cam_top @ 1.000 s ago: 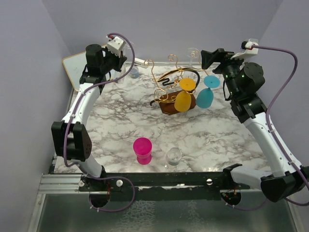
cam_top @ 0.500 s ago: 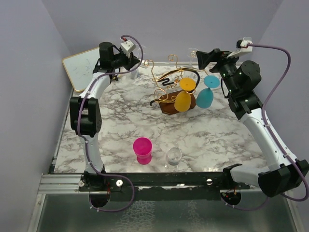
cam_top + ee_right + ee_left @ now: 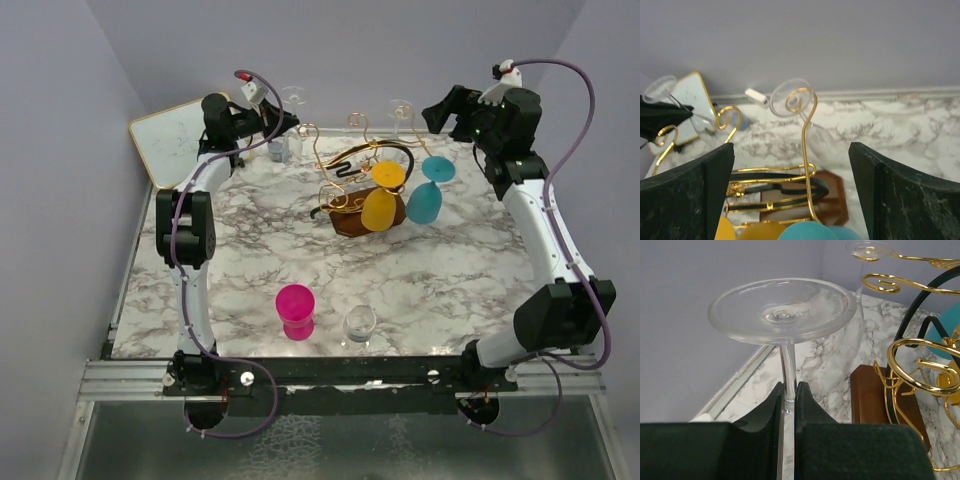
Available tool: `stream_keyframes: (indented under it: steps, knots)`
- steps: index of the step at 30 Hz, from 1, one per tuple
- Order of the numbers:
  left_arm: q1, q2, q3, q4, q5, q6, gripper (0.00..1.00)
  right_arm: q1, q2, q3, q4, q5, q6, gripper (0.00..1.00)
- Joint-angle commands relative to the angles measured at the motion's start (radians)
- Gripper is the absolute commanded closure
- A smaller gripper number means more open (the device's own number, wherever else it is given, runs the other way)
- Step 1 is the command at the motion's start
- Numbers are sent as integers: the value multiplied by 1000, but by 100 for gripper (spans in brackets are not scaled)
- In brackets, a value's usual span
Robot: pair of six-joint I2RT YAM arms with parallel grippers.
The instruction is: Place the wine glass upside down on the wine glass rack
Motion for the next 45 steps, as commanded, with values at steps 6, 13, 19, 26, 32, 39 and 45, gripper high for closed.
stream_keyframes:
  steps: [6, 13, 19, 26, 32, 39, 45]
  knots:
    - [-48, -72, -32, 16, 81, 47, 100, 9, 18, 77, -294, 20, -46, 2]
    - [-84, -135, -80, -80, 107, 142, 100, 10, -28, 21, -296, 33, -65, 0]
    - [-102, -196, -136, -118, 105, 176, 100, 8, -44, -16, -265, 25, -57, 0]
    - [-107, -278, -207, -242, 91, 276, 100, 9, -59, -65, -229, -7, -36, 0]
    - [-109, -352, -276, -328, 86, 345, 100, 9, -69, -75, -219, -20, -27, 0]
    - [-118, -444, -375, -375, 85, 371, 100, 9, -81, -62, -210, -9, -38, 0]
    - [-138, -519, -476, -400, 56, 414, 100, 9, -91, -73, -197, -36, -22, 0]
